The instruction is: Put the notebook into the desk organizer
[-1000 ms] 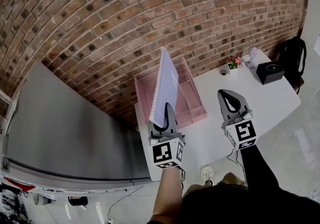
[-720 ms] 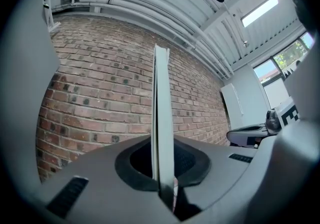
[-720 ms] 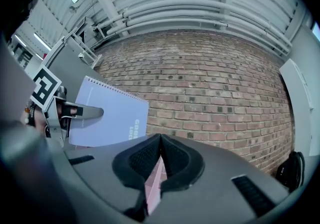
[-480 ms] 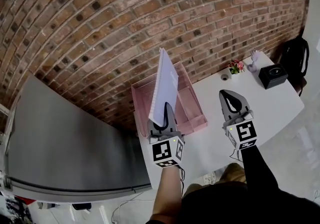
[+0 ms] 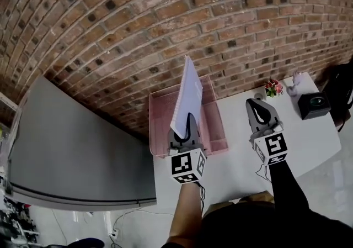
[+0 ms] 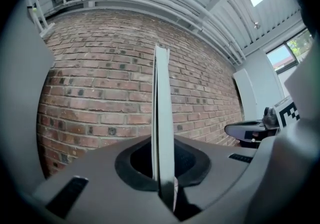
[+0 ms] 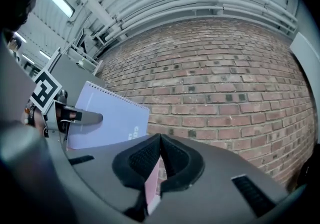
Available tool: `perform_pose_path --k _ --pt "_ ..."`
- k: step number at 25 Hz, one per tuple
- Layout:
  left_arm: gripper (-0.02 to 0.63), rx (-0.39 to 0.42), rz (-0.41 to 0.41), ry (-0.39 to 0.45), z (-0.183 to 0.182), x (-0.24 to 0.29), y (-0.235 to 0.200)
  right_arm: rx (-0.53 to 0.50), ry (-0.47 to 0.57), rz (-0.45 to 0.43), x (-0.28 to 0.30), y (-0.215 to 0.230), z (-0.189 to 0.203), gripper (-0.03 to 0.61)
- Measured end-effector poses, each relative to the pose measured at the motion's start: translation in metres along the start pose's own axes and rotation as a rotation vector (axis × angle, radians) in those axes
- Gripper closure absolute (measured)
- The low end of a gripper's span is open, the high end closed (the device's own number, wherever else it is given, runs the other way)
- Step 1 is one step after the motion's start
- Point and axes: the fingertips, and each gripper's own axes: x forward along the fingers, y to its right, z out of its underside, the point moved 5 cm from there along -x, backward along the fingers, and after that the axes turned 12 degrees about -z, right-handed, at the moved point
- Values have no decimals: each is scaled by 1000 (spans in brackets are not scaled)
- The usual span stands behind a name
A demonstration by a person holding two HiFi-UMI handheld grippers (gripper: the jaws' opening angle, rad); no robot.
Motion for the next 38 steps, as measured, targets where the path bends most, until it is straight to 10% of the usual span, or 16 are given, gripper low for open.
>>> perform_pose_path --k 19,38 --pt "573 77 -174 -241 43 32 20 91 16 -112 29 57 31 557" --pt "532 81 -123 -357 67 62 8 100 -6 -78 42 58 39 557"
